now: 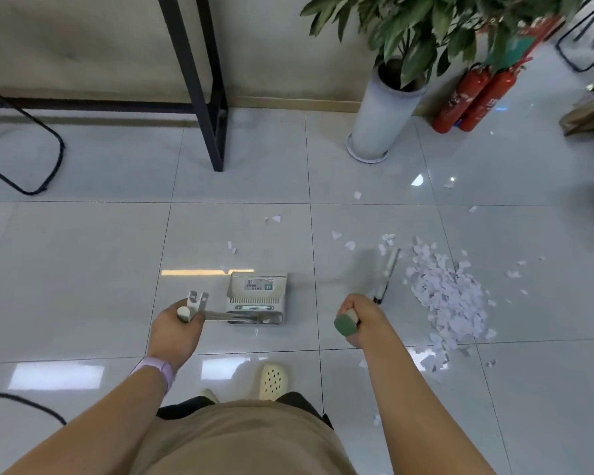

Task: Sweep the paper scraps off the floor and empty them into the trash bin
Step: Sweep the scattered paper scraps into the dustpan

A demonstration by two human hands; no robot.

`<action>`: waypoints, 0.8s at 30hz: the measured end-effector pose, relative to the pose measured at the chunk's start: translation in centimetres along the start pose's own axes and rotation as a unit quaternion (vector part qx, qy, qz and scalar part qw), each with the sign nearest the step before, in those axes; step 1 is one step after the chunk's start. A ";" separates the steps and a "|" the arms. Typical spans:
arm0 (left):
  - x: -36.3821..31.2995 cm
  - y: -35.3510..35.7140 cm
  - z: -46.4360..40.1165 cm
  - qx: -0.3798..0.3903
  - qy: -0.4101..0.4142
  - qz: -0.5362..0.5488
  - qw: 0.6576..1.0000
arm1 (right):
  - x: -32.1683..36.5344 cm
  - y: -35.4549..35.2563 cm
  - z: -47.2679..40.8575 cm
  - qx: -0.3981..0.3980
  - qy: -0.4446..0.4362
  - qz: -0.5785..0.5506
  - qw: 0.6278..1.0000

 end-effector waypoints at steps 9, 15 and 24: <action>8.3 -7.2 -2.7 -0.037 -0.064 -0.056 0.996 | -5.1 15.3 2.7 0.149 0.041 0.131 0.979; 13.5 -13.8 -7.5 -0.061 -0.101 -0.043 0.992 | -10.4 28.1 4.5 0.218 0.122 0.167 0.954; 15.1 -18.9 -11.1 -0.063 -0.079 -0.054 0.993 | -13.1 34.8 0.6 0.212 0.231 -0.005 0.950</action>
Point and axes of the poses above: each hand's wrist, its own z-axis away from the middle knuckle, its own y-axis out of the palm, x = y × z, the point moved 3 cm from there along -z, towards the middle knuckle, and after that the axes turned 8 degrees about -z, right-handed, at the moved point
